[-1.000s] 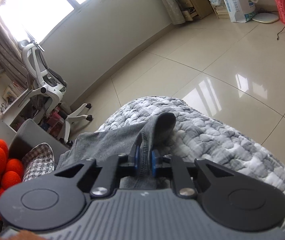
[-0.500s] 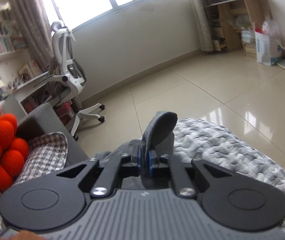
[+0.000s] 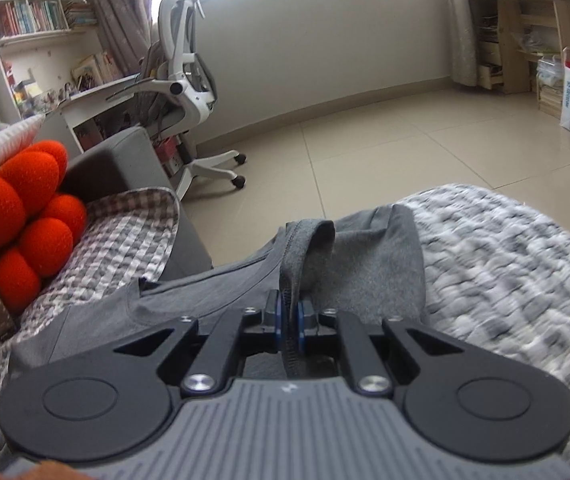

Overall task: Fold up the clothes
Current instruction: 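Lift the sleeve with the right gripper and fold it toward the shirt's middle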

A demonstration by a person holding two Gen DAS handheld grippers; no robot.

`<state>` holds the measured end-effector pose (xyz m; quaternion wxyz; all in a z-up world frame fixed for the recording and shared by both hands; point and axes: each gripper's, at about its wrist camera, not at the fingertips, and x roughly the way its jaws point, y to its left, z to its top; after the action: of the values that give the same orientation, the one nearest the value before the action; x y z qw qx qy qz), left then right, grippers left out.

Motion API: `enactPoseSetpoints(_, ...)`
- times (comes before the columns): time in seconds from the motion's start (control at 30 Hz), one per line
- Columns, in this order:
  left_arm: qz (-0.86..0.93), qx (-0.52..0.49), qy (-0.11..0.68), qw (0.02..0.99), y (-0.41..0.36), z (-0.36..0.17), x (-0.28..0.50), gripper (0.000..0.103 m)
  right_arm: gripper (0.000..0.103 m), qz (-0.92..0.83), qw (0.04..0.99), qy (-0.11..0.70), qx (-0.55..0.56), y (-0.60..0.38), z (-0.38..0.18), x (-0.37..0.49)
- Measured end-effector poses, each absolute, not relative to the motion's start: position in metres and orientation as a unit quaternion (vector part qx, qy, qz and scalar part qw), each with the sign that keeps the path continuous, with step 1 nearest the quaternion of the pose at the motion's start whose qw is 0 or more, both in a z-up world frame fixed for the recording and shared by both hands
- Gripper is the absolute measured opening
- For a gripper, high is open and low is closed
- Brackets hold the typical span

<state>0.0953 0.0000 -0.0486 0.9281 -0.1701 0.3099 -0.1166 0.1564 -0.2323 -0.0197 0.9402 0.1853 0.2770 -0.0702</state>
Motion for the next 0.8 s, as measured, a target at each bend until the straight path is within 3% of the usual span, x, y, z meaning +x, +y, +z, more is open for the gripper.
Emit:
enactPoseSetpoints(0.27,-0.120,-0.165,0.313,0.928,-0.002,-0.050,0.095,0.083,0.018,-0.034,0.922,0.313,0.226,-0.235,-0.033,0.158)
enactPoseSetpoints(0.3,-0.120,-0.165,0.313,0.928,-0.002,-0.050,0.095,0.082,0.026,-0.023,0.919,0.313,0.238,-0.237,-0.029,0.157)
enactPoseSetpoints(0.37,-0.120,-0.164,0.314,0.928,-0.002,-0.051,0.095,0.082,0.053,-0.001,0.915,0.306,0.262,-0.243,-0.021,0.151)
enactPoseSetpoints(0.67,-0.130,-0.160,0.316,0.926,-0.003,-0.051,0.095,0.081,0.053,0.037,0.916,0.307,0.255,-0.264,0.020,0.113)
enactPoseSetpoints(0.8,-0.141,-0.167,0.329,0.919,-0.005,-0.054,0.099,0.077,0.048,0.040,0.914,0.326,0.238,-0.269,0.020,0.096)
